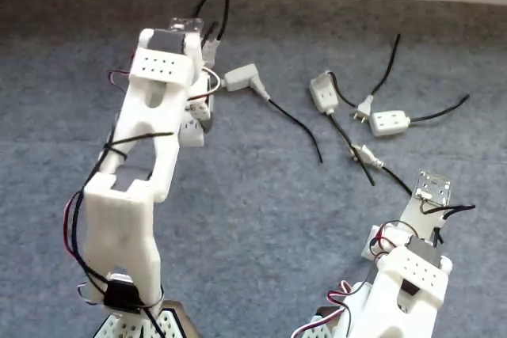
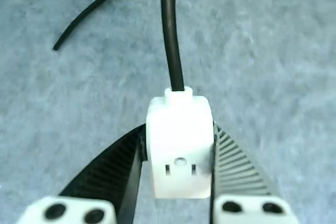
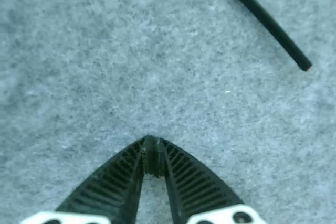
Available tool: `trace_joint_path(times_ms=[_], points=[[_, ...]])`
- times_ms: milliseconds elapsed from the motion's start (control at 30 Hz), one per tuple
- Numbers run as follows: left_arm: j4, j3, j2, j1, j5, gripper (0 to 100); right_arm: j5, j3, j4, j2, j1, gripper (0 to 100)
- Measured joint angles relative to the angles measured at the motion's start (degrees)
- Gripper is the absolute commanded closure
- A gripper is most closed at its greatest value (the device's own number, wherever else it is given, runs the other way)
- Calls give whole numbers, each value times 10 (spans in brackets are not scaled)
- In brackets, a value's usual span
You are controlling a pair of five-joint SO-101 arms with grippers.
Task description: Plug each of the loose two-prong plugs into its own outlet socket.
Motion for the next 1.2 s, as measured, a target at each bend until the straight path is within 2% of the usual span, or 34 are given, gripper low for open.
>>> trace_joint_path(times_ms=[167,300,467,600,667,733,867,1100,1200], points=[[1,178,-136,58,-51,975,0,0,0,0,0,990],[-7,306,-150,110,-73,976,0,0,0,0,0,990],[-94,433,-151,119,-74,976,0,2,0,0,0,990],[-161,510,-151,156,-138,972,0,3,0,0,0,990],[-178,528,-151,178,-184,964,0,3,0,0,0,988],[-185,529,-151,187,-223,916,0,3,0,0,0,988],[-187,529,-151,181,-281,832,0,3,0,0,0,988],[-188,485,-151,90,-306,825,0,3,0,0,0,987],[-188,483,-151,65,-338,825,0,3,0,0,0,987]])
